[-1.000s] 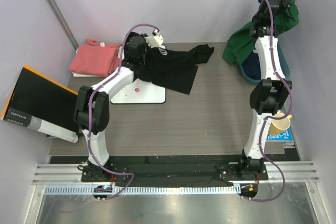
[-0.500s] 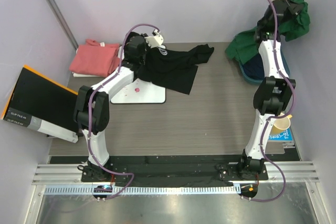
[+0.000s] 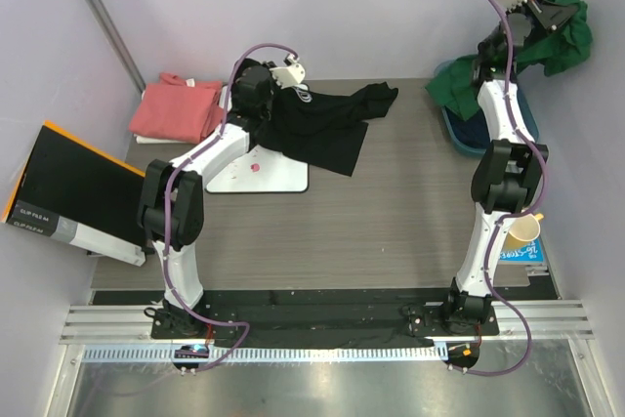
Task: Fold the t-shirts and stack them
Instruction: Move the tshirt to the center of the board
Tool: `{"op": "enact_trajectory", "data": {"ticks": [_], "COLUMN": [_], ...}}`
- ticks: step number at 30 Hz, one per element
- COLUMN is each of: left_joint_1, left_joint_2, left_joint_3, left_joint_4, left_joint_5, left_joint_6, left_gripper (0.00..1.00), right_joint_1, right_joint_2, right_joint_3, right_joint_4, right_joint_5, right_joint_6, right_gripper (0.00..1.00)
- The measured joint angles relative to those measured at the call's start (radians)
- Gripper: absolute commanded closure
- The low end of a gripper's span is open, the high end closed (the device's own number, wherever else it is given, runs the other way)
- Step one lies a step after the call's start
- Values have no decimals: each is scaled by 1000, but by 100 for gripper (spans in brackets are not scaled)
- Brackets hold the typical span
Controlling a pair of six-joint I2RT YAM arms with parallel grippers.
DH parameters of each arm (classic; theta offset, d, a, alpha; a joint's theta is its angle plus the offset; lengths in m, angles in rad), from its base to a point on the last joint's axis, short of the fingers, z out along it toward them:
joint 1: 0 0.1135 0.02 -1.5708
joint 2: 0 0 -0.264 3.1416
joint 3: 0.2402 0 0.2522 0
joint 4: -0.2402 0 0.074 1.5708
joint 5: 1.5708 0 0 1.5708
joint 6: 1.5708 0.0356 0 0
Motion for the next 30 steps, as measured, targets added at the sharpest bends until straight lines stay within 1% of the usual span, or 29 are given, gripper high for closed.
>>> {"op": "enact_trajectory", "data": {"ticks": [4, 6, 7, 9, 11, 12, 14, 15, 17, 19, 20, 23, 25, 26, 28, 30], "left_joint_1": [-2, -3, -4, -4, -6, -8, -9, -9, -9, -10, -10, -10, -10, -10, -10, -10], "left_joint_2": [0, 0, 0, 0, 0, 0, 0, 0, 0, 0, 0, 0, -4, -4, -4, -6], "left_joint_3": [0, 0, 0, 0, 0, 0, 0, 0, 0, 0, -1, -8, -23, -31, -43, -52], "left_joint_4": [0, 0, 0, 0, 0, 0, 0, 1, 0, 0, 0, 1, 1, 1, 0, -2], "left_joint_5": [-5, -5, -5, -5, -6, -6, -6, -6, -6, -6, -6, -8, -9, -10, -10, -10], "left_joint_6": [0, 0, 0, 0, 0, 0, 0, 0, 0, 0, 0, 1, 1, 1, 1, 0], "left_gripper": [100, 100, 100, 100, 100, 100, 100, 100, 100, 100, 100, 100, 100, 100, 100, 100], "right_joint_1": [-2, 1, 4, 11, 26, 40, 76, 101, 155, 199, 217, 251, 248, 246, 246, 253], "right_joint_2": [0, -3, -13, -37, -68, -83, -96, -96, -93, -90, -90, -90, -108, -124, -183, -251], "right_joint_3": [0, -12, -38, -109, -220, -284, -386, -425, -467, -459, -447, -329, -250, -237, -254, -320], "right_joint_4": [86, 106, 103, 66, 26, 9, -24, -45, -118, -186, -214, -401, -571, -632, -768, -866], "right_joint_5": [-3, -9, -13, -15, -24, -29, -39, -42, -46, -48, -50, -87, -179, -227, -342, -454], "right_joint_6": [-51, -51, -46, -25, -2, 8, 33, 45, 70, 114, 137, 271, 381, 420, 483, 506], "right_gripper": [99, 98, 92, 83, 82, 24, 5, 0, 0, 0, 0, 0, 0, 0, 0, 0]}}
